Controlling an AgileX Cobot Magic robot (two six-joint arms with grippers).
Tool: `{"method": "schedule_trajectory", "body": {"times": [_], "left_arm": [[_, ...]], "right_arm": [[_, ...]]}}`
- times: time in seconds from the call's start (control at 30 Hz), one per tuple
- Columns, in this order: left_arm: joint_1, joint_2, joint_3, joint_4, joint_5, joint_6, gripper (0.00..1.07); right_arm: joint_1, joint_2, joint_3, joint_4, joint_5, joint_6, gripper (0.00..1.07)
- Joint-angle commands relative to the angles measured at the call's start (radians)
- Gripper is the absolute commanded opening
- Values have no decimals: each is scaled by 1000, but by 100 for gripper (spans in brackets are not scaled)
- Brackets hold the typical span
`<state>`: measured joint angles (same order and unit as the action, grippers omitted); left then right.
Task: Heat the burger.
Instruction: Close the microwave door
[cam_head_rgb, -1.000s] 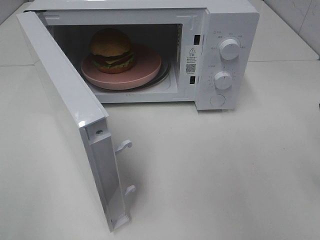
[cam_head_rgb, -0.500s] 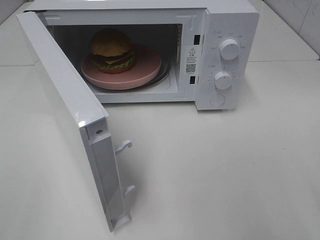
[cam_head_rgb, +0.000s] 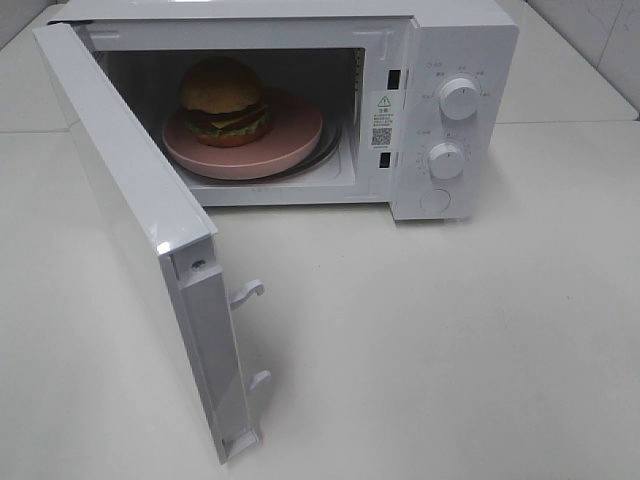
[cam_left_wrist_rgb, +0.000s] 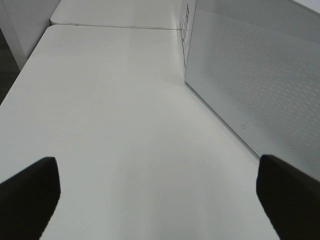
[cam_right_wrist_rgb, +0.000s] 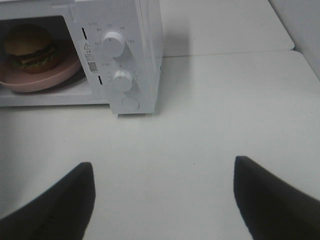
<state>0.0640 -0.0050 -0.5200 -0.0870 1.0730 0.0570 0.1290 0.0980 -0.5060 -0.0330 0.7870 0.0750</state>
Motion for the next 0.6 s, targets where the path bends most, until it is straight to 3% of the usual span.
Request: {"method": "schedule_trajectory", "body": {"times": [0.03, 0.17, 0.6], "left_arm": [[1, -14, 3, -5, -2, -5, 100], [1, -14, 3, -5, -2, -5, 100], [1, -12, 3, -5, -2, -5, 100]], "right_arm": [[-6, -36, -7, 3, 25, -9, 76], [-6, -72, -20, 7, 133, -9, 76], [-6, -128, 9, -13, 175, -10, 76]]}}
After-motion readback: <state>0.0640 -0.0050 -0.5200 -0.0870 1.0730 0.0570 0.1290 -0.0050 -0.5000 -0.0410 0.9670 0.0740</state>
